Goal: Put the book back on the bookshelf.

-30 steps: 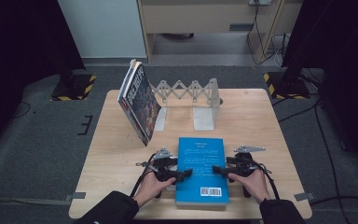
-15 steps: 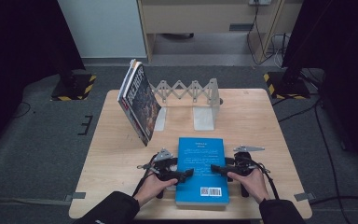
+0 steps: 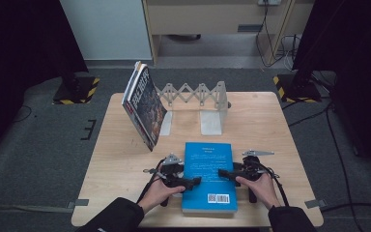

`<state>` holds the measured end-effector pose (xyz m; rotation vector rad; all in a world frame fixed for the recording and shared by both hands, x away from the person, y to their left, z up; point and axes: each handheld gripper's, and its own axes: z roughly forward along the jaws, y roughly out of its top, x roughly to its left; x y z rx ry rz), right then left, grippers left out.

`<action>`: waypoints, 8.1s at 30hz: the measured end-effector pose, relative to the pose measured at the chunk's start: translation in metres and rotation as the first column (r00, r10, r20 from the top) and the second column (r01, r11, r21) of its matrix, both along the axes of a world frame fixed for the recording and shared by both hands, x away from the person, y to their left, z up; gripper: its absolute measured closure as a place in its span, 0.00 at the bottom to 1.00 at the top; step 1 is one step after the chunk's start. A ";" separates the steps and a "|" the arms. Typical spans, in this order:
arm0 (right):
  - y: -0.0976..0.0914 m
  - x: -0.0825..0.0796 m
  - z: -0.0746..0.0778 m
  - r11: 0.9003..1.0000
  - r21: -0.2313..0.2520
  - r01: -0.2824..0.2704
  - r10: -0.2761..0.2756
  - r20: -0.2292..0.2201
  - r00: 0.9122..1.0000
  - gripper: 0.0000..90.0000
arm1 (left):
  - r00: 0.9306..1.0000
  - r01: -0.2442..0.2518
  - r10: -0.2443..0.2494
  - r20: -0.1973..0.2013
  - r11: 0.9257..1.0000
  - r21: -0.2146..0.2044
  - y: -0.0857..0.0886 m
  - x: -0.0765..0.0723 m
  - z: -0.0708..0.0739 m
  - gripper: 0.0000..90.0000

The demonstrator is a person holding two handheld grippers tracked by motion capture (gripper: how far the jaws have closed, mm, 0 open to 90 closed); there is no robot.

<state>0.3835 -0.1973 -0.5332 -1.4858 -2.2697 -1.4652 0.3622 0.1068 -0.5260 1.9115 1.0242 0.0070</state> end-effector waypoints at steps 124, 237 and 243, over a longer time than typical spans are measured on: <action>0.009 -0.001 0.023 0.993 0.049 -0.108 0.108 0.001 0.994 0.35 | 0.992 0.013 -0.020 -0.123 0.998 -0.060 0.007 0.006 0.010 0.30; 0.016 -0.011 0.079 0.964 0.154 -0.218 0.141 0.398 0.906 0.59 | 0.994 0.076 -0.054 0.093 0.966 -0.247 0.020 0.011 0.083 0.60; 0.017 -0.012 0.078 0.965 0.165 -0.202 0.127 0.377 0.917 0.58 | 0.995 0.073 -0.052 0.090 0.965 -0.252 0.020 0.011 0.082 0.59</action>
